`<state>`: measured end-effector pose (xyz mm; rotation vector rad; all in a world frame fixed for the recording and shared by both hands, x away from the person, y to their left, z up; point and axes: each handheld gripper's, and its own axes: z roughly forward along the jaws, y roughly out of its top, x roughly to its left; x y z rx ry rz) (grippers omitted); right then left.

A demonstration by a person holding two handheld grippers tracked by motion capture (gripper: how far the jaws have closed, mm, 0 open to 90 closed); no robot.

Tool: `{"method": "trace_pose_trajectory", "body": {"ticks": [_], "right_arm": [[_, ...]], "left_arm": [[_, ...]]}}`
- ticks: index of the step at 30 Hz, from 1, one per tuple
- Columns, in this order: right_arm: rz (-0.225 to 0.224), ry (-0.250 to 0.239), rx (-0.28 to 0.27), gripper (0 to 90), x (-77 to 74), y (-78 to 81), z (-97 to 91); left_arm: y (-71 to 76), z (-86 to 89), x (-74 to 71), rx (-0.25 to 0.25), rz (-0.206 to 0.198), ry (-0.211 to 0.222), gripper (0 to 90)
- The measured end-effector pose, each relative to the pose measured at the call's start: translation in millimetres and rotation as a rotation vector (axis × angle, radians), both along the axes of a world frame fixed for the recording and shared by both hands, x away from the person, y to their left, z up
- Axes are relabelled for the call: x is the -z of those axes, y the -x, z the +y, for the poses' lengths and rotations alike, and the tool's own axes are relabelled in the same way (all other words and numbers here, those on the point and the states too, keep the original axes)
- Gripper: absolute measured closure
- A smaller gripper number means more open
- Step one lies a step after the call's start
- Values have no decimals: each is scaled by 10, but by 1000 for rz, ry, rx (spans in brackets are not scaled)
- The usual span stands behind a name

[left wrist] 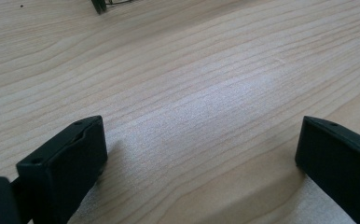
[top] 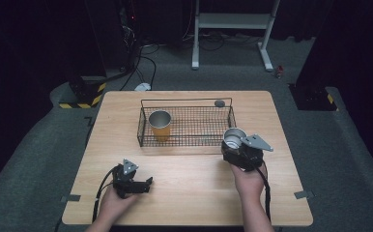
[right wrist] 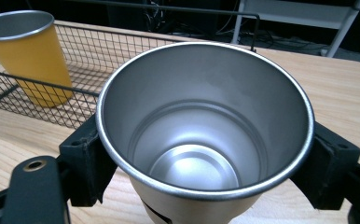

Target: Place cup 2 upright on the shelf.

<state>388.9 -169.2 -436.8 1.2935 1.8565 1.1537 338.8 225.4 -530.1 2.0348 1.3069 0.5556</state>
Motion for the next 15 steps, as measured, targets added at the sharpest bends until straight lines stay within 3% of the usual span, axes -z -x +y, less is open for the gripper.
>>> {"method": "trace_pose_trajectory", "body": {"ticks": [15], "right_arm": [[-8, -2, -25, 184, -92, -168, 102]], "left_arm": [[2, -1, 0, 0, 2, 0, 25]]}}
